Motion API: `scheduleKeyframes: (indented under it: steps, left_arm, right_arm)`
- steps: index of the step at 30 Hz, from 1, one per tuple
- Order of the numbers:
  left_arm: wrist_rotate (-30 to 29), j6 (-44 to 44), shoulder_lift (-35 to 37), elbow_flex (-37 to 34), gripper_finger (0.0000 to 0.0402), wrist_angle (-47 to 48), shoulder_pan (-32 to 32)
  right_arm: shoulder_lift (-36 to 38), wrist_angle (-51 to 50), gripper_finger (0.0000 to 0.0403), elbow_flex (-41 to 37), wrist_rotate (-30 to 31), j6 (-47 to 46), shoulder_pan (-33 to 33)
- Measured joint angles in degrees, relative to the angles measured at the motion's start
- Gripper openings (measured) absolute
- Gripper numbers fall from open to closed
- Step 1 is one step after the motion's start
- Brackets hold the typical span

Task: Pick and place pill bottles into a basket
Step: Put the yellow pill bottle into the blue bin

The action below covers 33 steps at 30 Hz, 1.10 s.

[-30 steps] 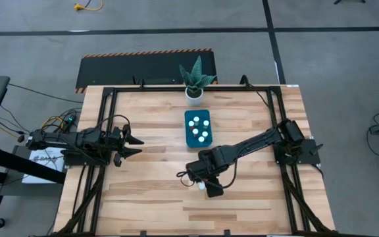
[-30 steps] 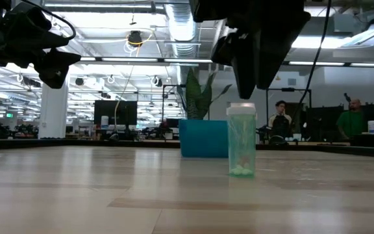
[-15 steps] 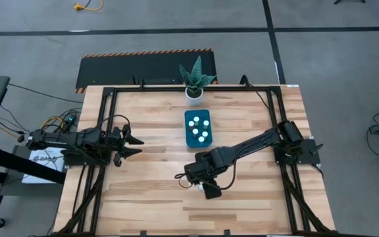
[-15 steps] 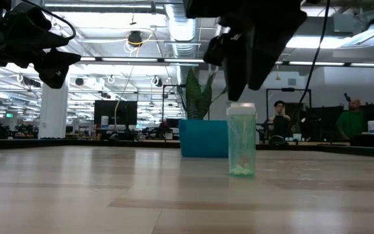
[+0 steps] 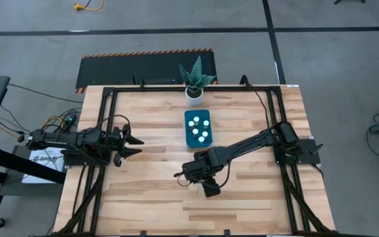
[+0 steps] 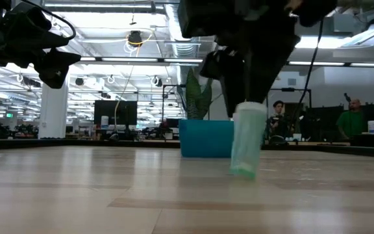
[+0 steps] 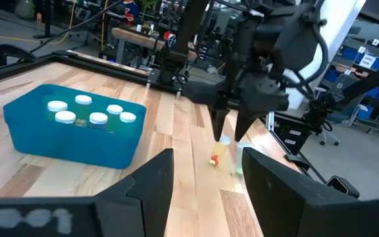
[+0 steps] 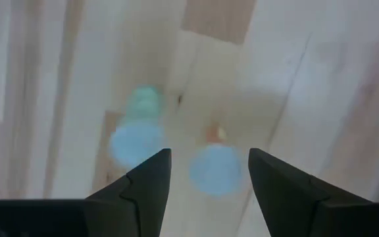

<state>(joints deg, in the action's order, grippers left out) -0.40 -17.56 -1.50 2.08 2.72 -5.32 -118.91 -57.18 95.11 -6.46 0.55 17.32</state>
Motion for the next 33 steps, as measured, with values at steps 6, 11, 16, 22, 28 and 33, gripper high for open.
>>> scheduleKeyframes:
  steps: [6, 11, 16, 22, 28, 33]
  left_arm:
    - [0.0, 0.0, 0.0, 0.0, 0.017, 0.0, 0.0]
    - [0.0, 0.0, 0.0, 0.0, 0.017, 0.0, 0.0]
    - [0.0, 0.0, 0.0, 0.0, 0.017, 0.0, 0.0]
    - [0.0, 0.0, 0.0, 0.0, 0.017, 0.0, 0.0]
    - [0.0, 0.0, 0.0, 0.0, 0.017, 0.0, 0.0]
    - [0.0, 0.0, 0.0, 0.0, 0.017, 0.0, 0.0]
  right_arm:
    - [-0.9, 0.9, 0.0196, 0.0, -0.2, 1.0, 0.0]
    - [-1.2, -0.2, 0.0184, -0.1, -0.7, 1.0, -0.2]
    - [-1.2, -0.4, 0.0154, -0.1, -0.8, 0.1, -0.6]
    - [-1.2, -0.6, 0.0104, -0.1, -0.8, -0.5, -1.2]
    - [-1.2, -1.4, 0.0115, 1.0, -1.0, -1.6, -3.2]
    - [-1.2, -3.6, 0.012, 6.1, -1.2, -0.1, -6.6]
